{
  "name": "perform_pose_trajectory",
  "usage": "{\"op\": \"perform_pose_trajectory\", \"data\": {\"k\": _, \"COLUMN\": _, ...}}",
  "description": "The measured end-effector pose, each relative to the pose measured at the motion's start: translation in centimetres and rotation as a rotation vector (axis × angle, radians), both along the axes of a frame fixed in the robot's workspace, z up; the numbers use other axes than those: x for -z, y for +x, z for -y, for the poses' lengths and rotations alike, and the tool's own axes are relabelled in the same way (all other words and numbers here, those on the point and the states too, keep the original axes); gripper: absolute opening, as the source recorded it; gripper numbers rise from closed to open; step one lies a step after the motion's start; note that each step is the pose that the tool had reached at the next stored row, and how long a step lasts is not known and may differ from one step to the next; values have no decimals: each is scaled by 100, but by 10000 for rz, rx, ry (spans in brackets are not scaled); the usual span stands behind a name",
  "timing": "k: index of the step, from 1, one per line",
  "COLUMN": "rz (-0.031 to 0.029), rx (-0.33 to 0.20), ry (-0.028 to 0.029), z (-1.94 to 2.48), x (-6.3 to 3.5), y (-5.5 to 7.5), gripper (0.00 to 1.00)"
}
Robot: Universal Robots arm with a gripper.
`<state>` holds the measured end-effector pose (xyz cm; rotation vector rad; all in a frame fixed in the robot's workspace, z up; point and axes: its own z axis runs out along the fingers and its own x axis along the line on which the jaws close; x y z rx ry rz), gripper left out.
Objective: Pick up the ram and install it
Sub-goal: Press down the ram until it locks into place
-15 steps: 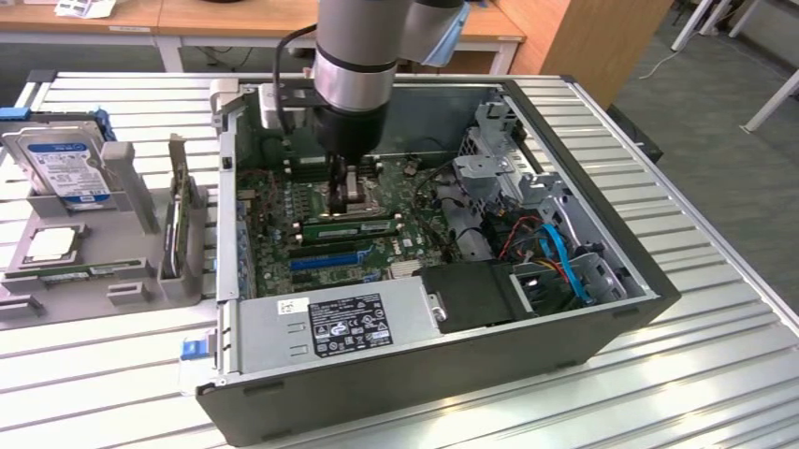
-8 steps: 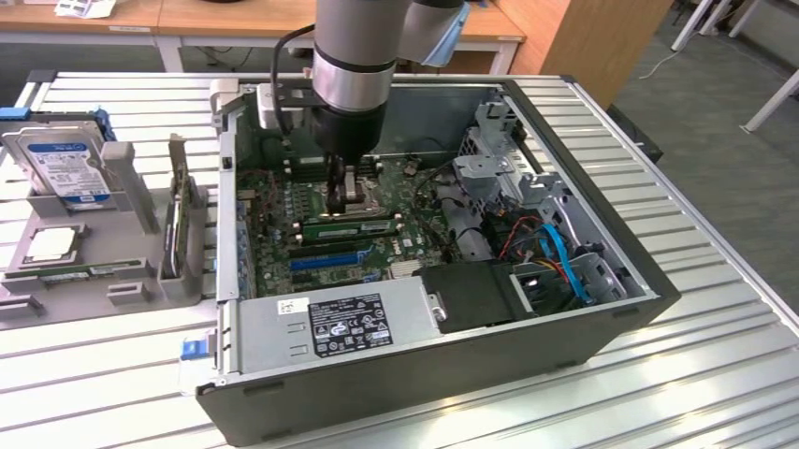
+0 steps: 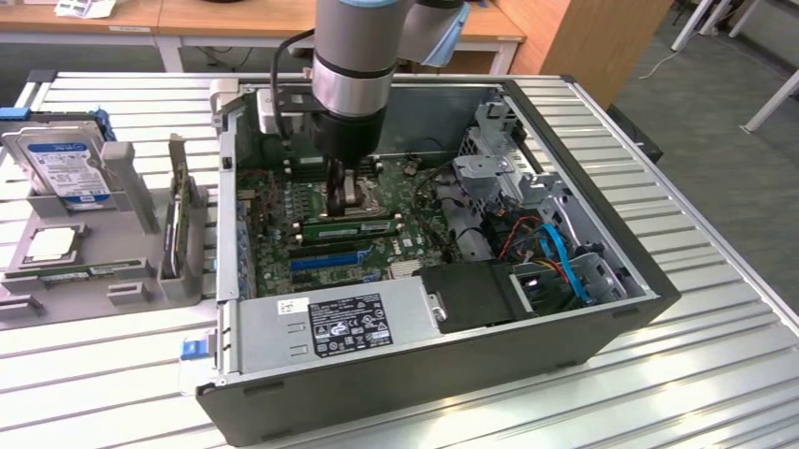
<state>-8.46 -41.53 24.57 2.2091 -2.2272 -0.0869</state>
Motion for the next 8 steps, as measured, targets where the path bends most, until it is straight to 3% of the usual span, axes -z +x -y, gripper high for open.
{"op": "perform_pose_trajectory", "data": {"k": 8, "rz": 0, "rx": 0, "ry": -1, "z": 2, "x": 74, "y": -5, "gripper": 10}}
